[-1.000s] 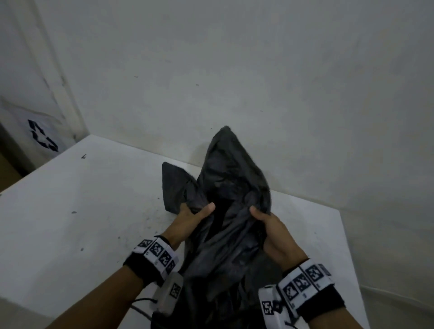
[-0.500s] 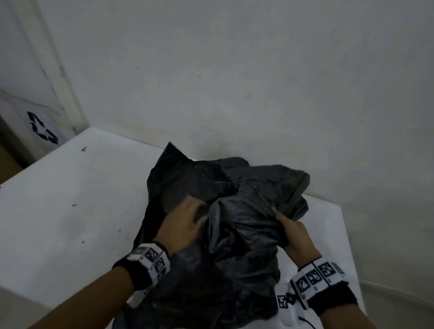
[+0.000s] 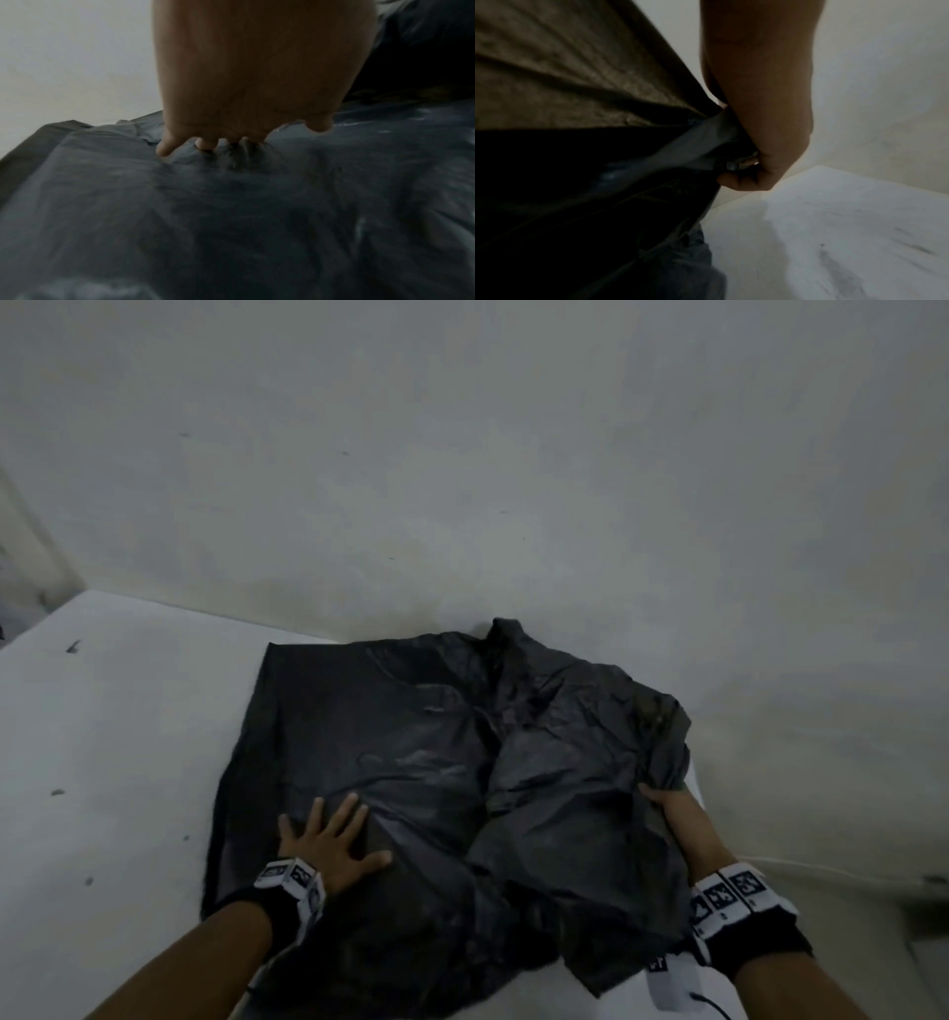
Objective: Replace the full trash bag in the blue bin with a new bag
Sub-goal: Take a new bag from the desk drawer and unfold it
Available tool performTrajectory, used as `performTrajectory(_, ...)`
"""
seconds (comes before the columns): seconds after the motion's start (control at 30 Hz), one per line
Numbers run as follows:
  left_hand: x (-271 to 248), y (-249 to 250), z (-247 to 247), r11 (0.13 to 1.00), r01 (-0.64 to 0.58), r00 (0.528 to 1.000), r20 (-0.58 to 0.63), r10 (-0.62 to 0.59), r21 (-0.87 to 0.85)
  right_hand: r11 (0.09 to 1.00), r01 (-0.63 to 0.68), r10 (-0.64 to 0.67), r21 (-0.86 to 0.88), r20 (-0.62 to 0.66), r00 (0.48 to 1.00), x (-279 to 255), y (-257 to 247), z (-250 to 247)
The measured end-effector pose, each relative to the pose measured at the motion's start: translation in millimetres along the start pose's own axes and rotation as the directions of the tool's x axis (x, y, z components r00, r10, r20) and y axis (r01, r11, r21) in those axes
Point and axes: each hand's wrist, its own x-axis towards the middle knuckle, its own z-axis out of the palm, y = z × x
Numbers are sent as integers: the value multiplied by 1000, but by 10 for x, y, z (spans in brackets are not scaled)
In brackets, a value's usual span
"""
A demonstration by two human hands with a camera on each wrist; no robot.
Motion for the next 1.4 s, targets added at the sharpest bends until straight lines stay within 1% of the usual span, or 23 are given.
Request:
performTrajectory(0.1, 39, -276, -33, 993, 77, 995, -71, -71, 88, 998, 58, -59, -16, -35, 998, 43, -68, -105)
performTrajectory(0.17, 29, -436, -84, 985, 137, 989, -78, -129, 106, 999, 39, -39, -38, -25, 999, 111, -44, -169)
performTrajectory(0.23, 21, -573, -141, 977, 202, 979, -55, -199, 73, 994, 9, -13, -106, -37, 999, 192, 15, -239)
performTrajectory(0.3, 25, -680, -181, 967, 252, 967, -53, -249, 50, 971, 1, -24, -239, -91, 996, 259, 80, -287)
performTrajectory(0.33, 21, -707, -191, 961, 269, 962, -66, -265, 59, 932, 6, -55, -361, -125, 991, 286, 120, -310)
performTrajectory(0.4, -5, -695, -212, 947, 309, 948, -111, -298, 90, 770, -23, -138, -637, -202, 970, 309, 178, -343)
performTrajectory(0.43, -23, -658, -236, 947, 305, 947, -138, -290, 101, 696, -48, -170, -717, -230, 958, 285, 193, -342)
performTrajectory(0.47, -25, -605, -243, 958, 271, 954, -161, -255, 91, 660, -60, -186, -749, -241, 953, 257, 209, -329)
performTrajectory(0.5, -23, -525, -242, 977, 200, 963, -195, -184, 70, 651, -67, -187, -756, -245, 951, 229, 222, -309)
performTrajectory(0.57, -18, -321, -207, 999, -40, 960, -276, 48, 34, 662, -79, -165, -745, -247, 955, 193, 256, -259)
performTrajectory(0.63, -19, -88, -164, 973, -228, 953, -198, 230, 35, 691, -75, -143, -719, -238, 961, 191, 325, -216)
performTrajectory(0.67, -6, 14, -127, 961, -274, 945, -172, 278, 44, 709, -66, -137, -702, -229, 964, 181, 355, -190)
performTrajectory(0.7, 52, 98, -42, 955, -291, 934, -199, 296, 55, 731, -50, -134, -681, -216, 967, 163, 374, -165)
performTrajectory(0.77, 73, 205, 32, 984, -176, 981, -82, 177, 16, 754, -6, -135, -657, -164, 977, 127, 411, -143)
performTrajectory(0.8, 74, 218, 47, 991, -130, 990, -55, 131, 30, 742, 4, -122, -671, -130, 984, 116, 441, -153)
performTrajectory(0.87, 73, 176, 63, 995, -69, 996, -59, 74, 78, 679, -19, -64, -734, -85, 994, 102, 503, -209)
performTrajectory(0.93, 66, 77, 22, 992, -2, 997, -72, 11, 127, 641, -70, -23, -764, -110, 994, 86, 537, -295)
performTrajectory(1.1, 66, -16, -113, 974, 146, 988, -80, -133, 173, 614, -177, -10, -769, -232, 973, -42, 536, -492)
performTrajectory(1.17, 47, 97, -199, 979, 152, 983, -121, -137, 133, 663, -180, 15, -727, -227, 974, -67, 527, -493)
performTrajectory(1.23, 10, 251, -299, 995, 89, 969, -233, -77, 39, 804, -146, 39, -576, -193, 980, -84, 470, -434)
performTrajectory(1.3, -39, 463, -420, 993, -64, 935, -353, 25, -100, 913, -71, 17, -401, -137, 990, -128, 344, -306)
performTrajectory(1.33, -74, 588, -500, 970, -164, 914, -397, 82, -178, 940, -32, -3, -339, -103, 995, -163, 258, -223)
performTrajectory(1.4, -167, 849, -681, 883, -359, 874, -442, 203, -302, 962, 53, -57, -268, -5, 998, -238, 85, -47)
